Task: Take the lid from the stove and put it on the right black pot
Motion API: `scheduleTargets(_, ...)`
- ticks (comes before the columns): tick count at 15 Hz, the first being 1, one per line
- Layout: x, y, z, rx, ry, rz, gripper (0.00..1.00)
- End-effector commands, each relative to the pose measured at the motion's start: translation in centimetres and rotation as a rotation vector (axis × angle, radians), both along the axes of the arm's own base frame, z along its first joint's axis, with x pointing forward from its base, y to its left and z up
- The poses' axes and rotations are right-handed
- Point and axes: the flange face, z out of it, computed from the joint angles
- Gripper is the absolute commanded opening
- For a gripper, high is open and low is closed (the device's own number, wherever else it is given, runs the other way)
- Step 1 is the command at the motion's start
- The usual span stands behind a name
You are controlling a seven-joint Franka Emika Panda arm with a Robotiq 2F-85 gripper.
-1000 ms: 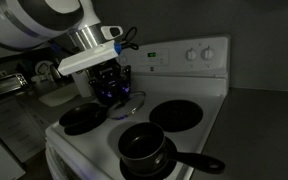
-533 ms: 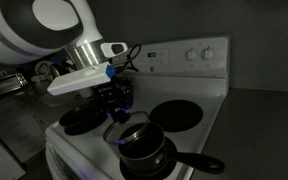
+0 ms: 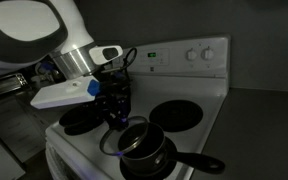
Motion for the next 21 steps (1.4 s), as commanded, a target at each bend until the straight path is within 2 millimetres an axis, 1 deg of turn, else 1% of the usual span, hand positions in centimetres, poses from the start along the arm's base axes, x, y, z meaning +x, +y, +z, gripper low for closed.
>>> scheduleTargets(1, -2.0, -1.2, 0.1, 0.017, -0.106, -0.033, 0.15)
scheduleTargets(3, -2.5, -2.1, -0.2, 0.024, -0.142, -0.053, 0.15)
scheduleTargets(4, -1.3, -3.0, 0.6, 0.025, -0.160, -0.065, 0.15)
scheduleTargets(8, -0.7, -5.6, 0.1, 0.040, -0.241, -0.113, 0.15)
scheduleTargets(10, -0.4, -6.6, -0.6, 0.061, -0.254, -0.123, 0.15)
scheduleTargets(13, 0.1, -7.2, -1.9, 0.102, -0.260, -0.108, 0.15)
scheduleTargets(15, 0.3, -7.4, -2.3, 0.128, -0.256, -0.092, 0.15)
scheduleTargets(18, 0.6, -7.7, -2.2, 0.149, -0.256, -0.072, 0.15)
scheduleTargets(21, 0.5, -8.0, -1.8, 0.165, -0.249, -0.068, 0.15)
